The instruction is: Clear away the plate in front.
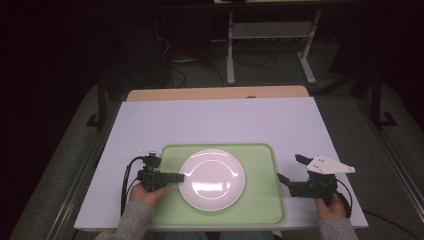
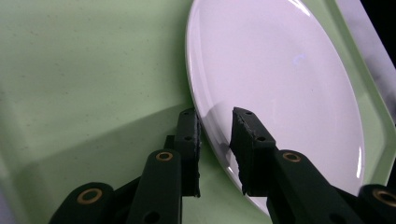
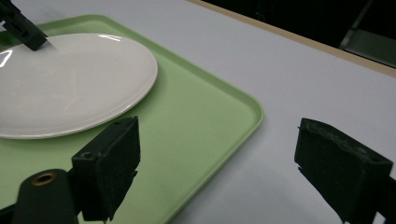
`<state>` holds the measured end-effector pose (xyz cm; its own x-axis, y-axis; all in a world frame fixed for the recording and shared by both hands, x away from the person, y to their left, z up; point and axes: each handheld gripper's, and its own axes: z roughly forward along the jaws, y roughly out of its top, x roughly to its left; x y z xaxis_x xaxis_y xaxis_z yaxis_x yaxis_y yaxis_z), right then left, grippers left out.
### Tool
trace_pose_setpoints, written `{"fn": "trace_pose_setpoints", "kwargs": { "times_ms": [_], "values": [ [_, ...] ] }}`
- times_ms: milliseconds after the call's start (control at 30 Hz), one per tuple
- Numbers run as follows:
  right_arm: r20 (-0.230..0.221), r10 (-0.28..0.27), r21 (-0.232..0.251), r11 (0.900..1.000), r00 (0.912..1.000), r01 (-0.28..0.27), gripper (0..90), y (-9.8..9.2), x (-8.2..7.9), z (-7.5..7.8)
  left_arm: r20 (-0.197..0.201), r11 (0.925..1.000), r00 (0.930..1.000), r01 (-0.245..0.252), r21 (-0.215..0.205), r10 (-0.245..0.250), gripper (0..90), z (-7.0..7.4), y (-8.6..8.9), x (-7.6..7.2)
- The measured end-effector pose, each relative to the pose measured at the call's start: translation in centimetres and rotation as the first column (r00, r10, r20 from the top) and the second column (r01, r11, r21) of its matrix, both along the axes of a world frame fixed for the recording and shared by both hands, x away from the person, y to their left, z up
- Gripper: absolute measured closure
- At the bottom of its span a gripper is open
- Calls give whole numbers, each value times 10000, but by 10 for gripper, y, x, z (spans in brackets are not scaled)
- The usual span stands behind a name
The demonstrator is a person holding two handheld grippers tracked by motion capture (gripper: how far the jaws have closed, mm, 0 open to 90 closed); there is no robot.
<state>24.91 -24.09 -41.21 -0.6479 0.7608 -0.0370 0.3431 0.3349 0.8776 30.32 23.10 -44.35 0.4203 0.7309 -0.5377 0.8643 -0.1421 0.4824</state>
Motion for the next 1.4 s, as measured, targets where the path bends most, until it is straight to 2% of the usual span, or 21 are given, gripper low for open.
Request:
{"fn": "trace_pose_setpoints", "kwargs": {
  "times_ms": [67,133,200,333,533,667,833,1000,1033,1067,1167,1300,1333,1367,1400],
  "values": [
    [19,2,-7,10000,10000,-2,134,0,0,0,104,10000,9999,-4,99,2,716,2,2,-1],
    [12,-13,0,10000,10000,13,134,0,0,0,165,9999,9998,-82,-91,83,718,4,4,-2],
    [10,-23,0,10000,10000,23,134,0,0,0,206,9999,9998,-83,-75,85,730,5,6,-2],
    [-15,-51,-22,10000,10000,51,135,0,0,0,575,9998,9983,-75,206,63,726,13,7,-2],
    [-11,-104,9,9999,9999,104,135,-1,0,0,929,9994,9956,-122,310,92,711,20,9,-3],
    [-22,-114,0,9999,9999,114,134,-1,0,0,1259,9997,9919,-211,153,190,703,25,13,0],
    [-50,-134,-30,9999,9999,134,135,-1,1,-1,1747,9992,9846,-76,402,5,697,35,10,1],
    [-65,-146,-27,9999,9999,146,134,-1,1,-1,1888,9990,9820,-37,444,-47,666,35,8,2],
    [-67,-150,-36,9999,9999,149,134,-1,1,-1,1880,9998,9822,5,223,-47,654,35,8,2],
    [-68,-161,-41,9999,9998,161,134,-1,1,-1,1880,9998,9822,5,223,-47,647,35,8,2],
    [-55,-176,-4,9998,9998,176,134,-2,2,-1,2062,9997,9784,125,212,-166,619,36,9,1],
    [-43,-201,-32,9998,9998,201,135,-2,2,-1,2502,9988,9676,243,428,-343,590,40,10,-1],
    [-43,-201,-32,9998,9998,201,135,-2,2,-1,2502,9988,9676,243,428,-343,583,40,10,-1],
    [-72,-211,-30,9998,9998,210,135,-1,2,-1,2757,9974,9599,349,637,-512,571,41,10,-3],
    [-72,-211,-30,9998,9998,210,135,-1,2,-1,2757,9974,9599,349,637,-512,566,41,10,-3]
  ]
}}
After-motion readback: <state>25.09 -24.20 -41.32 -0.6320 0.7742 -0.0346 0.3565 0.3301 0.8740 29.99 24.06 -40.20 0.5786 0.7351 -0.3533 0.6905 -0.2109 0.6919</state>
